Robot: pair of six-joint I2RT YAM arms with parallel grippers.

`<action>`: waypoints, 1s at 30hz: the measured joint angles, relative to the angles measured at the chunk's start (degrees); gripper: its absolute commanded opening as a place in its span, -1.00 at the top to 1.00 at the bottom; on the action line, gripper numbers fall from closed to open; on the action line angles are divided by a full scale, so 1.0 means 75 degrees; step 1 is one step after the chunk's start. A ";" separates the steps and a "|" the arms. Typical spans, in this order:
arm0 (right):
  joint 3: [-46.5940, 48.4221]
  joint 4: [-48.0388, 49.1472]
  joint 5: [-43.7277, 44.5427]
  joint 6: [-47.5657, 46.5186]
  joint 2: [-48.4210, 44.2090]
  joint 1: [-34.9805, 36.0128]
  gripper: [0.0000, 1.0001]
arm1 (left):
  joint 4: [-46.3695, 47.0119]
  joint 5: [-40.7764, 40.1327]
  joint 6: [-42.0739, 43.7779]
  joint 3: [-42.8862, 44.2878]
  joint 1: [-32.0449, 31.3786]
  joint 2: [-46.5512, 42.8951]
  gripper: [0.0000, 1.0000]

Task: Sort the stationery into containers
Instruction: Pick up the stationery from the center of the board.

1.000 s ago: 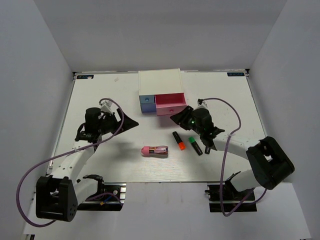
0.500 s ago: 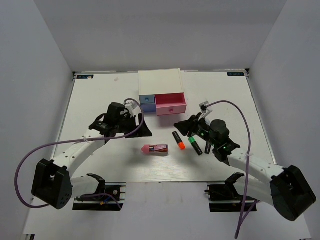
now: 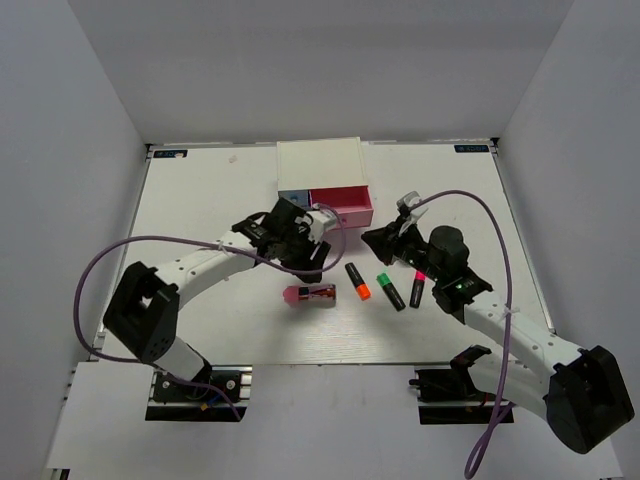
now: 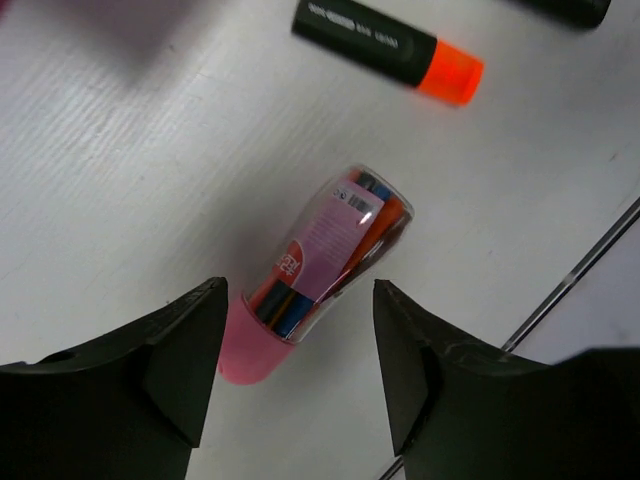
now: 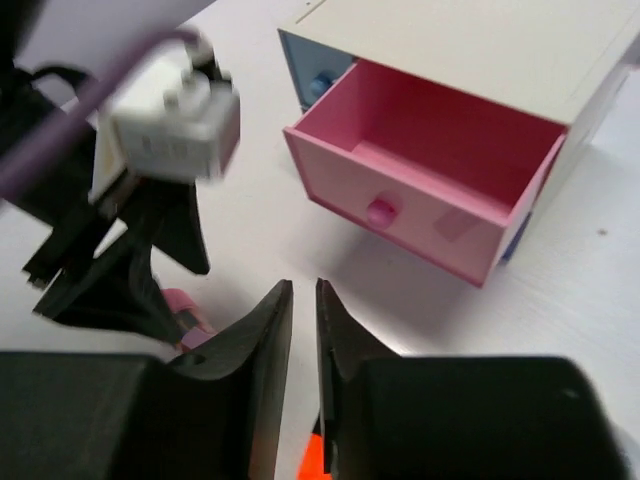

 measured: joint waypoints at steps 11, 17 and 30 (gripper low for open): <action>0.0329 -0.0804 0.0105 -0.0481 -0.0187 -0.0481 0.20 | -0.0460 -0.0356 0.1113 0.0131 -0.0851 0.0417 -0.55; 0.0326 -0.0871 0.0076 -0.0440 -0.0230 -0.0621 -0.05 | -0.0536 -0.0568 0.1349 0.0131 -0.1128 0.0399 -0.55; 0.0242 -0.0877 0.0079 -0.0353 -0.0504 -0.0854 -0.19 | -0.0434 -0.1620 0.1635 -0.0087 -0.1419 0.1061 -0.08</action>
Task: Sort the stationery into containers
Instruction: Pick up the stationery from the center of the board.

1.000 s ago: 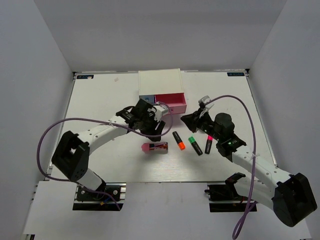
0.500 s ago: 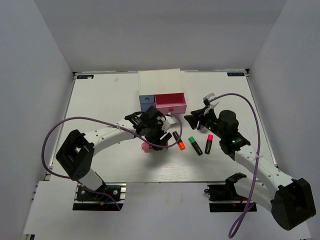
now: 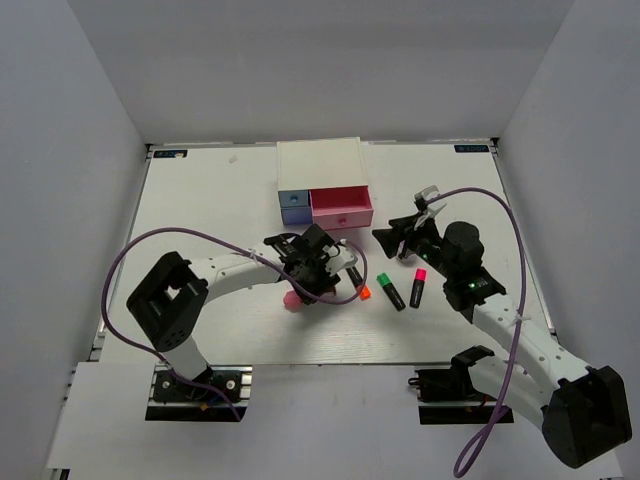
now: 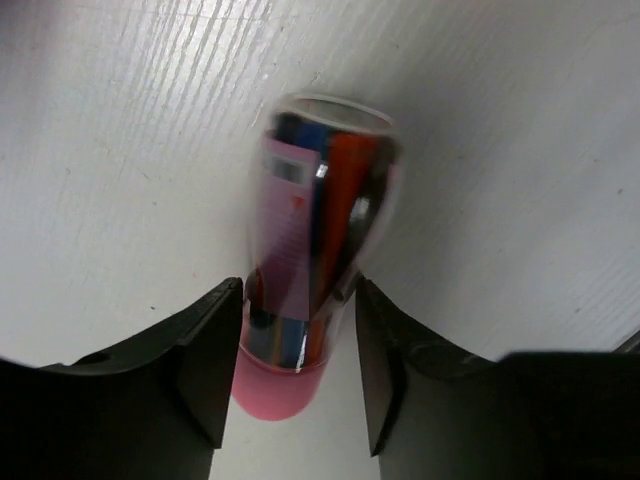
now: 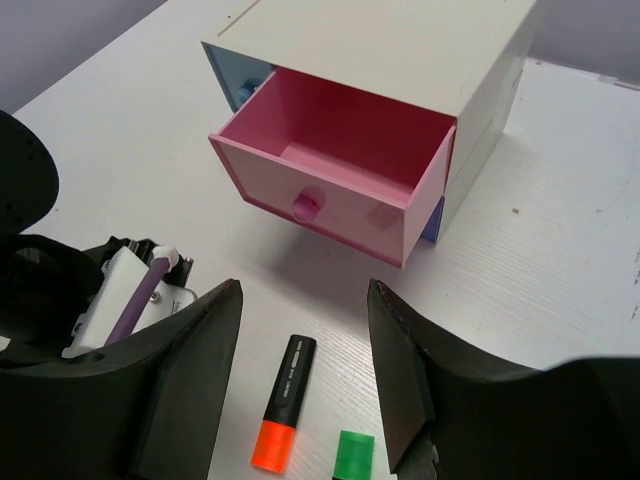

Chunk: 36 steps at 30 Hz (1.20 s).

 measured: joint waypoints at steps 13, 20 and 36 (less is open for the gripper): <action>-0.0239 -0.0064 -0.0003 0.0064 -0.0122 -0.0184 -0.34 | 0.0187 -0.0213 -0.0038 -0.0041 -0.0108 -0.0003 0.74; -0.0271 -0.0157 0.0000 0.0067 -0.0306 -0.0291 -0.37 | -0.0175 -0.0207 -0.0280 0.0157 -0.0119 -0.0425 0.93; -0.0440 -0.0204 0.0000 0.0076 -0.0358 -0.0475 -0.37 | -0.0233 0.0029 0.0254 0.2897 -0.0064 -0.1134 1.00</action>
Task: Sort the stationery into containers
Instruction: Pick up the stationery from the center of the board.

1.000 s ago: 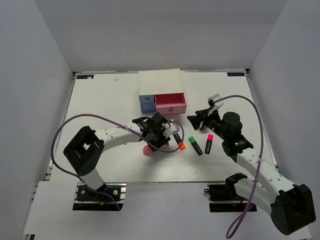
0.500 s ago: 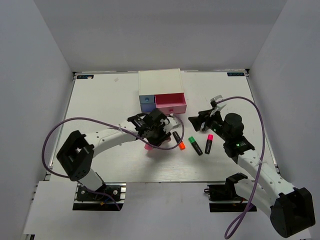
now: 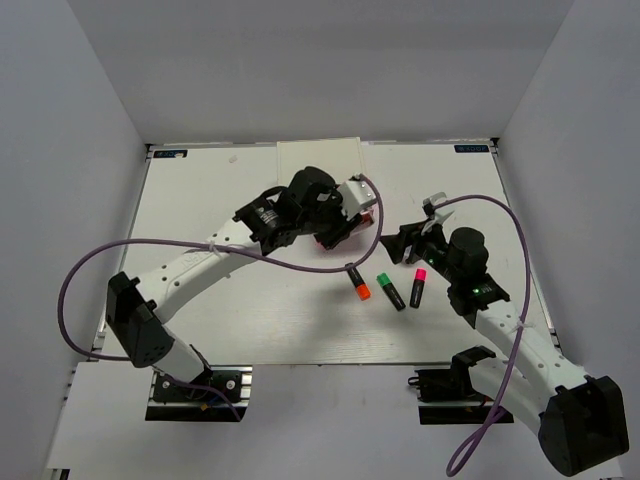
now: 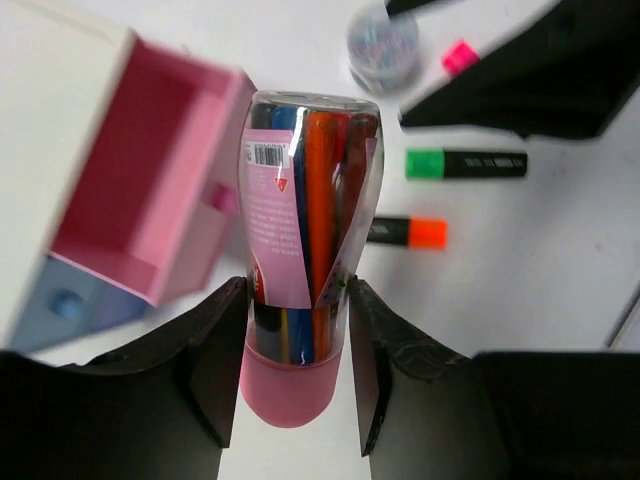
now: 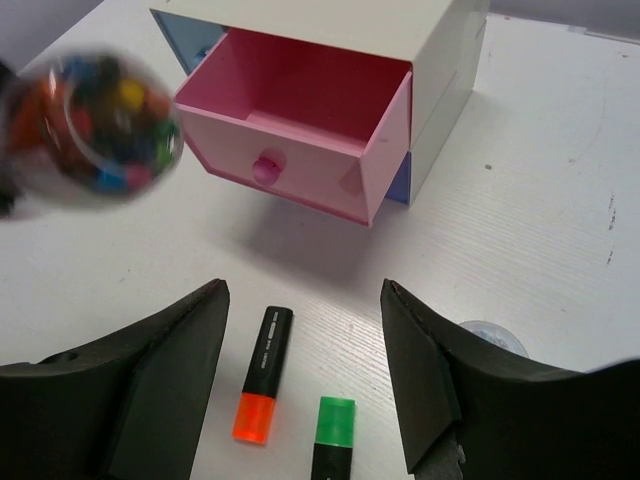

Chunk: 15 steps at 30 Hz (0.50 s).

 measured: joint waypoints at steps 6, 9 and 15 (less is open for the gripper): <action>-0.0050 -0.0012 -0.0003 -0.0003 -0.0015 -0.0044 -0.37 | 0.0219 -0.0221 0.1134 0.1317 0.0050 0.0743 1.00; -0.0058 -0.0012 -0.0003 0.0000 -0.0058 -0.0076 -0.37 | 0.0312 -0.0265 0.1760 0.1524 0.0108 0.1134 1.00; -0.0216 0.0023 0.0000 0.0006 -0.0268 -0.0134 -0.40 | 0.0510 -0.0469 0.2579 0.1527 0.0373 0.1816 1.00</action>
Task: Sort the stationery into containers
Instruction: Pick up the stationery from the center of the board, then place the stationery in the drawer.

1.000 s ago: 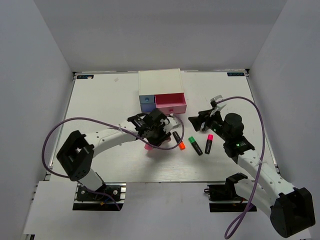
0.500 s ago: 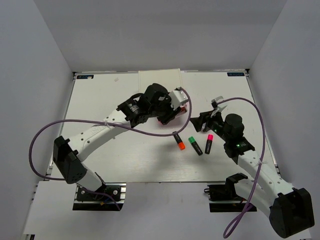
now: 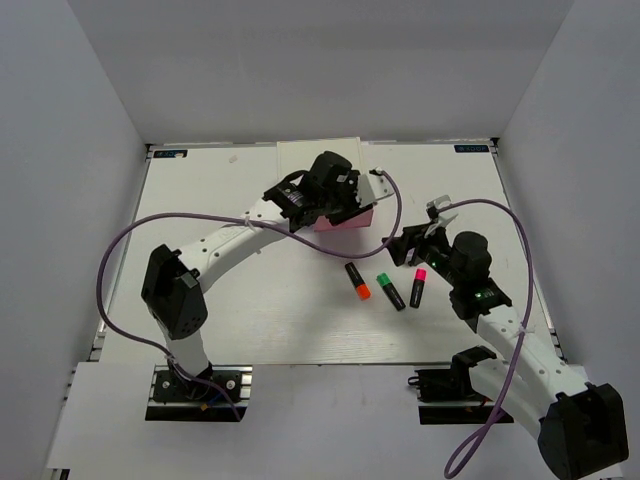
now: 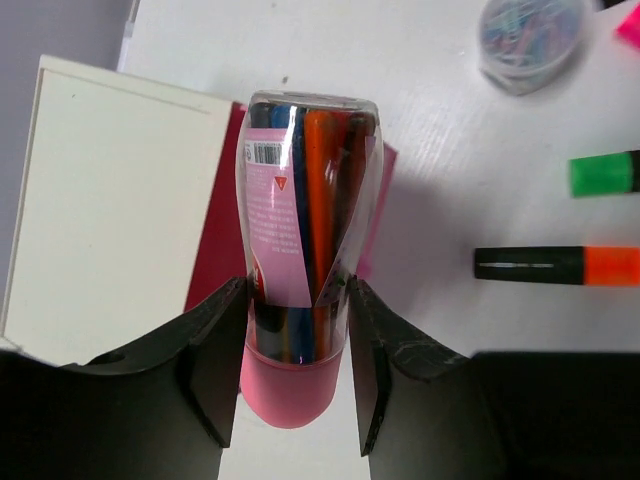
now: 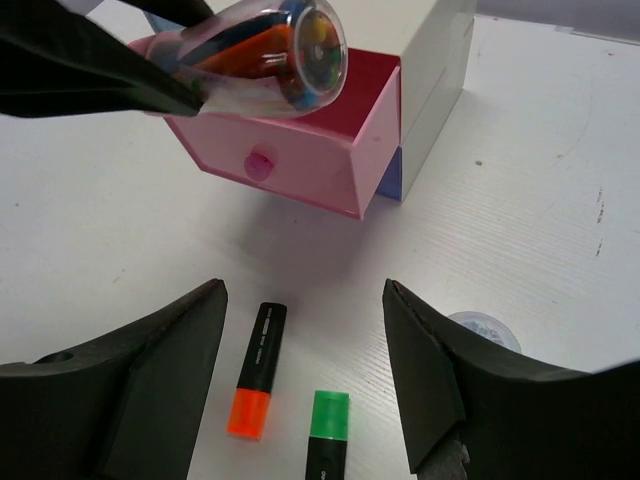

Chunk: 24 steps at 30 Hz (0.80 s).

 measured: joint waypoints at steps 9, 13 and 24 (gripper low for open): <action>-0.0210 -0.0035 -0.0006 0.0044 -0.0184 -0.0087 -0.40 | 0.0536 -0.0338 0.0356 0.0006 0.0385 0.0463 1.00; -0.0213 -0.0032 -0.0006 0.0131 -0.0207 -0.0090 -0.40 | 0.0691 -0.0373 0.0402 0.0006 0.0402 0.0487 0.86; -0.0303 -0.0035 -0.0006 0.0172 -0.0277 -0.0134 -0.40 | 0.0866 -0.0539 0.0417 -0.0023 0.0420 0.0495 0.32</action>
